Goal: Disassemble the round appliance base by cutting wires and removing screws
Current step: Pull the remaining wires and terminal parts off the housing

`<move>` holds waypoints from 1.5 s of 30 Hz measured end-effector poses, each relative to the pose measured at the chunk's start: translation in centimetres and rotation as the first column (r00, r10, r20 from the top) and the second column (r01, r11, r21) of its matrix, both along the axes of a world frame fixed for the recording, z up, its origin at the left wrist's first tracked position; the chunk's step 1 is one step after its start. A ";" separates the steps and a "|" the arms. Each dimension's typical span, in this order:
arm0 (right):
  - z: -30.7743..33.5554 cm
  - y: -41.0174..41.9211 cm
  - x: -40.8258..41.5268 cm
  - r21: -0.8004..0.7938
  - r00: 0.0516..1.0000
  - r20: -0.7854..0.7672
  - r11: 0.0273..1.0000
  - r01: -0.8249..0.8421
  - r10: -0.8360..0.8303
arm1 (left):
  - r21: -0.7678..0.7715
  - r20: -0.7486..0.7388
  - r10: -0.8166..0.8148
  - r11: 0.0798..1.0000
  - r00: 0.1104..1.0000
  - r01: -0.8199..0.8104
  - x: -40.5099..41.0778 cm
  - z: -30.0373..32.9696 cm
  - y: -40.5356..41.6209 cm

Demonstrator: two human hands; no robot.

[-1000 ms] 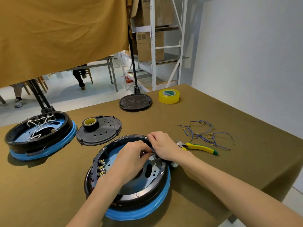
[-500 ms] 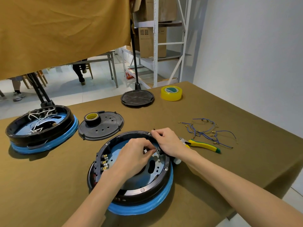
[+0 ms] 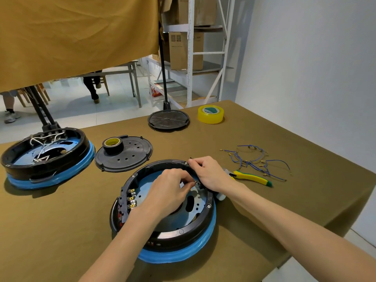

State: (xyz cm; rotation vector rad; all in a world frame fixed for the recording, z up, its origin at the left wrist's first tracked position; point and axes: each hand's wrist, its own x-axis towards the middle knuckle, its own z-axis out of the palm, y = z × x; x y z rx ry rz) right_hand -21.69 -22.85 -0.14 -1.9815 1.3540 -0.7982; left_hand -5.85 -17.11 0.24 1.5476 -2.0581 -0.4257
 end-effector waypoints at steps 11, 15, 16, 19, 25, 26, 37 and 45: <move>0.3 0.2 0.1 0.011 1.000 -0.012 1.000 0.006 -0.006 | -0.061 0.100 0.038 0.998 0.994 -0.032 0.0 0.2 0.4; 0.2 0.2 0.1 0.009 1.000 -0.018 1.000 0.004 -0.004 | -0.077 0.120 0.053 0.996 0.991 -0.044 -0.1 0.2 0.3; 0.2 0.1 0.1 0.008 1.000 -0.022 1.000 0.004 -0.004 | -0.061 0.130 0.044 0.997 0.991 -0.036 -0.1 0.2 0.3; 0.0 -0.1 0.1 0.003 1.000 -0.024 1.000 -0.001 0.001 | -0.091 0.136 0.047 0.995 0.990 -0.035 0.0 0.1 0.3; -0.2 -0.3 0.0 -0.004 1.000 -0.022 1.000 0.001 -0.001 | -0.060 0.130 0.056 0.997 0.990 -0.048 0.0 0.1 0.3; -0.3 -0.3 0.0 -0.008 1.000 -0.023 1.000 -0.004 0.004 | -0.088 0.145 0.059 0.995 0.988 -0.047 0.0 0.0 0.3; -0.3 -0.2 -0.1 -0.009 1.000 -0.007 1.000 -0.014 0.014 | -0.093 0.126 0.075 0.994 0.989 -0.063 0.0 0.2 0.4; -0.3 -0.2 -0.1 -0.013 1.000 -0.016 1.000 -0.007 0.007 | -0.057 0.135 0.078 0.996 0.988 -0.071 -0.1 0.2 0.5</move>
